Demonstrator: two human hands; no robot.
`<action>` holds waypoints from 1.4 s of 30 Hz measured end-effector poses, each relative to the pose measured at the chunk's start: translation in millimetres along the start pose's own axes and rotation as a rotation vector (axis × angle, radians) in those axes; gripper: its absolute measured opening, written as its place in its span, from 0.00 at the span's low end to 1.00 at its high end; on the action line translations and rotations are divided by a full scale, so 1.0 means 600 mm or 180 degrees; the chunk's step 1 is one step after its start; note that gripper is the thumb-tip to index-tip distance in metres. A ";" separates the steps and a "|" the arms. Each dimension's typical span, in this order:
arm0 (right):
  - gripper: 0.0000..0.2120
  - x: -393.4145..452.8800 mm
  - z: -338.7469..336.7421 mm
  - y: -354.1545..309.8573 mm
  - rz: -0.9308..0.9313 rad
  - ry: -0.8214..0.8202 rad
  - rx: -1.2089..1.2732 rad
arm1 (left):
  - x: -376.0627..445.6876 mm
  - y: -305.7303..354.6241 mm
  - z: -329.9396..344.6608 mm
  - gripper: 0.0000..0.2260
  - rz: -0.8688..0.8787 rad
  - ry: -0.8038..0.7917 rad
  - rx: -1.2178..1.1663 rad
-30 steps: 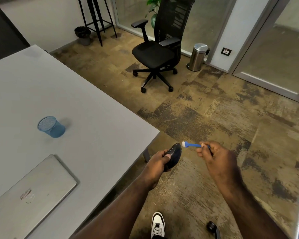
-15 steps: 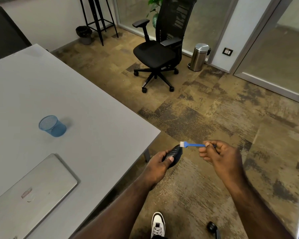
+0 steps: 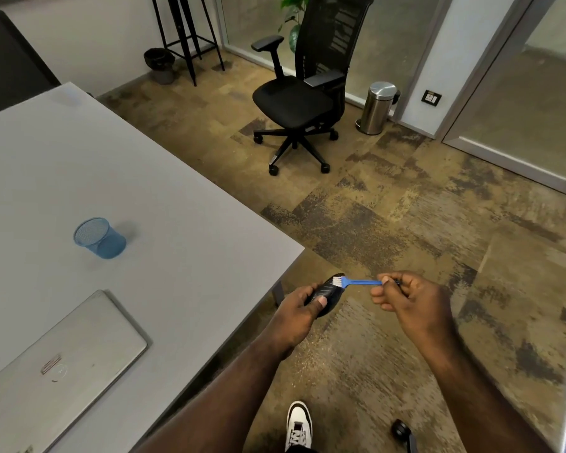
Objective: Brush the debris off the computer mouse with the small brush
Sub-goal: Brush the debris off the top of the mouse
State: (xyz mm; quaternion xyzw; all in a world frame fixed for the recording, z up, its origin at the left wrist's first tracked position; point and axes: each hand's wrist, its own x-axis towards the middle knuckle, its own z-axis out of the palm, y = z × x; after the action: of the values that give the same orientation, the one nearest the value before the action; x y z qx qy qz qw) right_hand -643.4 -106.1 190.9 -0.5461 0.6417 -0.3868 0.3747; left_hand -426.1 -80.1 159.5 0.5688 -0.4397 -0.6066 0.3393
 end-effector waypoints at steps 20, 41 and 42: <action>0.07 -0.053 -0.026 -0.064 -0.1790 -0.0354 -0.1037 | 0.004 0.007 -0.004 0.09 -0.0879 0.0271 -0.2841; 0.07 -0.019 -0.035 -0.037 -0.0637 0.0257 0.0115 | -0.004 0.005 -0.018 0.14 -0.1021 -0.0086 -0.3412; 0.07 -0.019 -0.033 -0.036 -0.0628 0.0154 0.0319 | -0.004 0.005 -0.019 0.15 -0.1014 -0.0114 -0.3442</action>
State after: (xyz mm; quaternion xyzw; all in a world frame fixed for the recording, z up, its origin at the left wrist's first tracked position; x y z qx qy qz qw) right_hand -650.9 -95.3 219.5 -0.5776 0.5736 -0.4665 0.3460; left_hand -414.9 -80.5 163.6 0.3629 0.0194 -0.7988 0.4793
